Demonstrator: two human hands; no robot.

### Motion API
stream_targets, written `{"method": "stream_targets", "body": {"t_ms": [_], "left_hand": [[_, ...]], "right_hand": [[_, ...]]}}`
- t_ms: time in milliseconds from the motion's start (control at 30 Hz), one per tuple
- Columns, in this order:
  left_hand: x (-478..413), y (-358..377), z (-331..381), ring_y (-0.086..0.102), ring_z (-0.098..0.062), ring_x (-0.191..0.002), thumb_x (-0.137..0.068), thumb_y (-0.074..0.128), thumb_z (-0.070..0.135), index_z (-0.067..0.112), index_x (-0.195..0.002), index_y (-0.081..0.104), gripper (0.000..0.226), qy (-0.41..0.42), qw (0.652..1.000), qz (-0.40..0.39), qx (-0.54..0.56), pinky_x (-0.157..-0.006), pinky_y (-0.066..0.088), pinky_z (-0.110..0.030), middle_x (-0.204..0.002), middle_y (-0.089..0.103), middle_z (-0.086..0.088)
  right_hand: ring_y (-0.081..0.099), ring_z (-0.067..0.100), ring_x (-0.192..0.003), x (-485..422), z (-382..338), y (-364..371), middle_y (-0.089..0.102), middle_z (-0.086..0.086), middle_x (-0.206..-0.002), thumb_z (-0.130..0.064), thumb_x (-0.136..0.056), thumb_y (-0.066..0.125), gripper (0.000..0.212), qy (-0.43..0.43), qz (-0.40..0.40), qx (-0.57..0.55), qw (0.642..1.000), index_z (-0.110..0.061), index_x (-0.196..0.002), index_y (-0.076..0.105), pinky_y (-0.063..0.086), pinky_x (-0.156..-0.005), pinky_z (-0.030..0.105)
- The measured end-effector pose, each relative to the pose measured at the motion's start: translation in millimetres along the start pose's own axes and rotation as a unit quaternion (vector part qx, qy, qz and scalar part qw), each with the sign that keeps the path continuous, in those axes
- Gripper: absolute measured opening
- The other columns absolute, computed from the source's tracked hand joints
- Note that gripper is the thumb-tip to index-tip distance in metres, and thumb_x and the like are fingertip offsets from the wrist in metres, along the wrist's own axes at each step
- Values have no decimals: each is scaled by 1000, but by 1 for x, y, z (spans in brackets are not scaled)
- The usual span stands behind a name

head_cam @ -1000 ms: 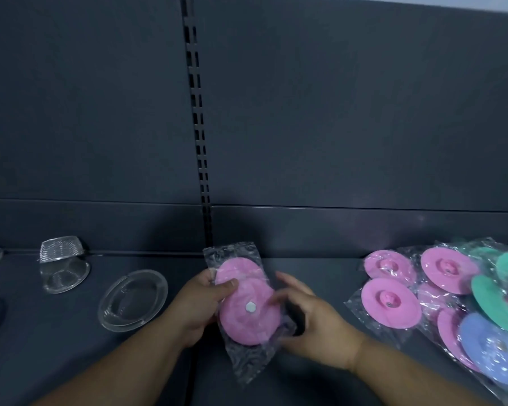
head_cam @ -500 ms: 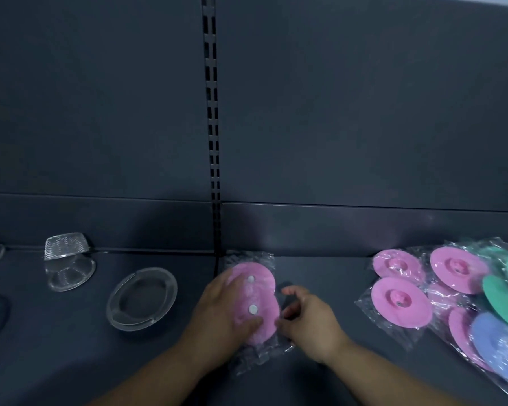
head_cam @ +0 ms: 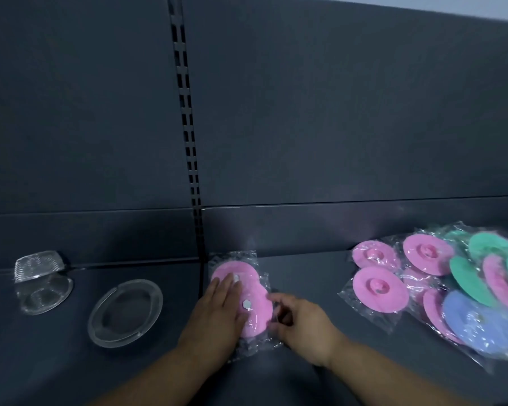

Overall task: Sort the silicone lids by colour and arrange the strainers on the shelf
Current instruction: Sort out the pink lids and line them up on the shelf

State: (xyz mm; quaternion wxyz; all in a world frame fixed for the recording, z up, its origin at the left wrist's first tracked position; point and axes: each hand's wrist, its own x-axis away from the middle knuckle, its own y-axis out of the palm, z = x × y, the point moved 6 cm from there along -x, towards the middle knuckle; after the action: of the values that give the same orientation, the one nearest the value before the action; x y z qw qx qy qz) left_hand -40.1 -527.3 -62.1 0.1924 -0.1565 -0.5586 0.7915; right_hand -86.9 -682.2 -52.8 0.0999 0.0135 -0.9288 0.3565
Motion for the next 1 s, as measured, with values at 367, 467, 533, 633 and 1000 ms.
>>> {"method": "stream_targets", "body": {"t_ms": [367,467,533,633,1000], "left_hand": [[-24,-3,48,59,-35,-114,-77,42,47,13,-118,64,57,46,999,16,-5,-102,41,-40,-129,59,-13],[-30,1,93,56,-33,-120,-77,41,51,18,-120,64,58,80,997,10,16,-104,37,-38,-136,54,-11],[-37,3,125,32,-27,-139,-84,40,51,23,-137,48,60,86,995,-4,44,-113,15,-29,-153,31,-6],[-53,24,164,3,-14,-146,-91,49,47,29,-147,25,64,89,994,-7,61,-114,1,-20,-159,3,5],[-106,90,255,8,-23,-146,-70,45,69,29,-152,7,98,-13,994,-105,42,-119,12,-29,-160,1,-2]], "right_hand": [[55,7,-89,34,58,-99,59,-4,-109,-19,-85,65,28,56,183,83,978,-24,-113,64,38,-87,10],[58,15,-90,43,84,-133,60,1,-111,-15,-83,64,26,73,240,89,964,-21,-108,67,36,-83,12],[60,19,-95,50,100,-155,62,3,-109,-13,-81,65,24,68,269,95,956,-20,-103,69,36,-84,14],[60,26,-91,60,114,-193,64,2,-102,-14,-75,69,20,24,328,137,934,-21,-93,70,44,-84,26],[13,26,-145,18,175,-281,21,3,-157,-67,-72,60,83,-18,113,354,928,-33,-142,33,6,-119,40]]}}
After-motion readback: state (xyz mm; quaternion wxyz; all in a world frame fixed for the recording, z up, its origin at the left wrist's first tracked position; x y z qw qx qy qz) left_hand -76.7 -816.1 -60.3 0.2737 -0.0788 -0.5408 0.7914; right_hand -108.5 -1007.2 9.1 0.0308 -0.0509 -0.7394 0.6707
